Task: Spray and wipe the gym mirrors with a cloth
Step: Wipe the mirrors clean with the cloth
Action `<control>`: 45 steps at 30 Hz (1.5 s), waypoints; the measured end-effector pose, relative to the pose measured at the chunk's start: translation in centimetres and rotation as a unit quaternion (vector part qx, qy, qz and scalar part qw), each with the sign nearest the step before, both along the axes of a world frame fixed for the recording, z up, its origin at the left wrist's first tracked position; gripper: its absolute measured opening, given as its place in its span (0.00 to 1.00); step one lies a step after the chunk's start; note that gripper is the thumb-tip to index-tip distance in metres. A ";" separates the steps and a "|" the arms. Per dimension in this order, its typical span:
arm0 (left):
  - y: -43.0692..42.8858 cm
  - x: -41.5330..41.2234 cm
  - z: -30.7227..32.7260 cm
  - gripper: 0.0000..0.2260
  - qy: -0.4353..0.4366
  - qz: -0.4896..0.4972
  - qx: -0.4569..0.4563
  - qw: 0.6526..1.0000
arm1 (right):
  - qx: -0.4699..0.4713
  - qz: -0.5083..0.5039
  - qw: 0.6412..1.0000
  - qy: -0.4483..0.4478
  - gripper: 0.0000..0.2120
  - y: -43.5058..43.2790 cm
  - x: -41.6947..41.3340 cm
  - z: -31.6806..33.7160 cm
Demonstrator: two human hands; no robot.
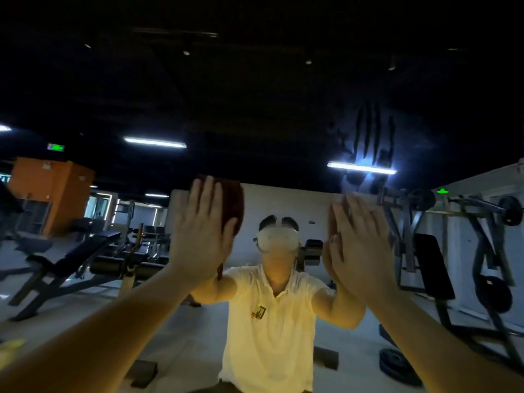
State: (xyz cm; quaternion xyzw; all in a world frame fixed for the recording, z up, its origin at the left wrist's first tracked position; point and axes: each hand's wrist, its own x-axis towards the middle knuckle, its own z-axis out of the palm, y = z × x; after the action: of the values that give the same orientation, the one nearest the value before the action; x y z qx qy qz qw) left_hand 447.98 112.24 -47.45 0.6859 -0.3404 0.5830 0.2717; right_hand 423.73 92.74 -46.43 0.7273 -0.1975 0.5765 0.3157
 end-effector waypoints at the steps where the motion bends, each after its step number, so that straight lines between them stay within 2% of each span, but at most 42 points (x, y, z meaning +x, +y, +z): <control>1: 0.0 -0.1 -0.4 0.32 0.030 -0.003 -0.027 0.999 | 0.002 0.005 1.000 -0.001 0.30 -0.1 -0.4 -1.1; 4: -2.2 -3.0 -1.4 0.32 0.084 -0.046 -0.080 0.992 | 0.015 0.009 1.000 0.004 0.30 -0.8 -1.9 -4.4; 10: -9.2 -10.9 -4.1 0.30 0.026 -0.142 -0.047 0.988 | 0.056 -0.007 0.998 0.024 0.30 -3.7 -4.2 -7.9; 12: -11.2 -13.8 -5.9 0.29 -0.013 -0.170 0.008 0.985 | 0.053 0.005 0.998 0.024 0.30 -4.2 -4.2 -8.2; 15: -13.0 -15.9 -8.4 0.28 -0.099 -0.147 0.100 0.979 | 0.052 0.019 0.998 0.012 0.31 -4.3 -3.8 -8.2; 19: -11.2 -11.9 -10.0 0.27 -0.170 -0.092 0.150 0.970 | 0.065 0.037 0.997 -0.002 0.30 -3.6 -3.9 -8.2; 22: -7.7 -7.6 -12.2 0.30 -0.129 -0.060 0.133 0.981 | 0.055 0.099 0.994 -0.007 0.29 -1.5 -3.1 -9.3; 27: -1.9 -2.2 -16.6 0.30 -0.002 -0.034 0.032 0.999 | 0.049 0.111 0.992 0.028 0.28 0.1 -1.6 -13.6; 31: -3.7 -4.6 -18.6 0.30 0.057 -0.095 -0.043 0.993 | 0.072 0.092 0.992 0.043 0.28 -1.1 -3.4 -17.2; 35: -9.6 -11.5 -21.8 0.30 0.040 -0.152 0.011 0.988 | 0.093 0.108 0.988 0.064 0.27 -1.9 -4.8 -19.4; 37: -12.2 -14.6 -23.2 0.29 0.029 -0.149 0.051 0.987 | 0.101 0.140 0.982 0.072 0.28 -2.1 -5.1 -19.5; 39: -13.7 -16.4 -23.7 0.27 -0.019 -0.142 0.108 0.984 | 0.107 0.163 0.978 0.077 0.28 -2.6 -5.5 -19.4; 42: -12.1 -15.0 -23.5 0.25 -0.099 -0.102 0.181 0.973 | 0.108 0.160 0.977 0.094 0.30 -2.6 -5.8 -19.7; 45: -8.0 -10.8 -25.0 0.27 -0.081 -0.071 0.193 0.975 | 0.116 0.162 0.977 0.075 0.30 -2.0 -5.1 -20.3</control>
State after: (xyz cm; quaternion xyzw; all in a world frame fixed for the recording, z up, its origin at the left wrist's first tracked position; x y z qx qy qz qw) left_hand 437.14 104.22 -72.43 0.6497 -0.5154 0.5392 0.1466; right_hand 418.61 90.73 -66.74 0.8227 -0.1179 0.5367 0.1457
